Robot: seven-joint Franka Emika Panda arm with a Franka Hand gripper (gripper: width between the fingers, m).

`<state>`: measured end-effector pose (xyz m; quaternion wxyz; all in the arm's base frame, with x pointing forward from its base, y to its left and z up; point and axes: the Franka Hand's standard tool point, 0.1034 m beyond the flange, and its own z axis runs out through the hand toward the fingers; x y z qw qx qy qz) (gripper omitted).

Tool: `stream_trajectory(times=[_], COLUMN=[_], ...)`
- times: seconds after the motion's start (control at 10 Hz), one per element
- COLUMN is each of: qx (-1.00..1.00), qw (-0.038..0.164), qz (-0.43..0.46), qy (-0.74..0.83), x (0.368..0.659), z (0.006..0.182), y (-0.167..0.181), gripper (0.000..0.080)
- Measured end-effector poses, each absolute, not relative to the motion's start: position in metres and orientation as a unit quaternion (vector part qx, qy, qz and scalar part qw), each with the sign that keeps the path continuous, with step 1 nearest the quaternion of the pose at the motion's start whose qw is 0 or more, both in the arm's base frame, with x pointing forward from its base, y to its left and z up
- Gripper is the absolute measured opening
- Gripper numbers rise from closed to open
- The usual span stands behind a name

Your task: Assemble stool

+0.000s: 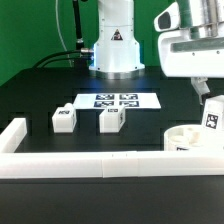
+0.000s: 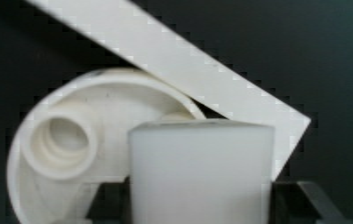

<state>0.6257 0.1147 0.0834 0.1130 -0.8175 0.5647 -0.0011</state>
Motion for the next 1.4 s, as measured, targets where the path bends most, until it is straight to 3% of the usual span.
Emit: stream_trajectory(times=[0.3, 0.9, 1.4], qx=[-0.665, -0.54, -0.328], qw=[0.145, 0.143, 0.194], qz=[0.042, 0.07, 0.066], qy=[0.731, 0.827, 0.922], x=[0.626, 0.624, 0.629], z=[0.082, 0.081, 0.082], y=[0.12, 0.125, 0.118], gripper=[0.0335, 0.0335, 0.0335])
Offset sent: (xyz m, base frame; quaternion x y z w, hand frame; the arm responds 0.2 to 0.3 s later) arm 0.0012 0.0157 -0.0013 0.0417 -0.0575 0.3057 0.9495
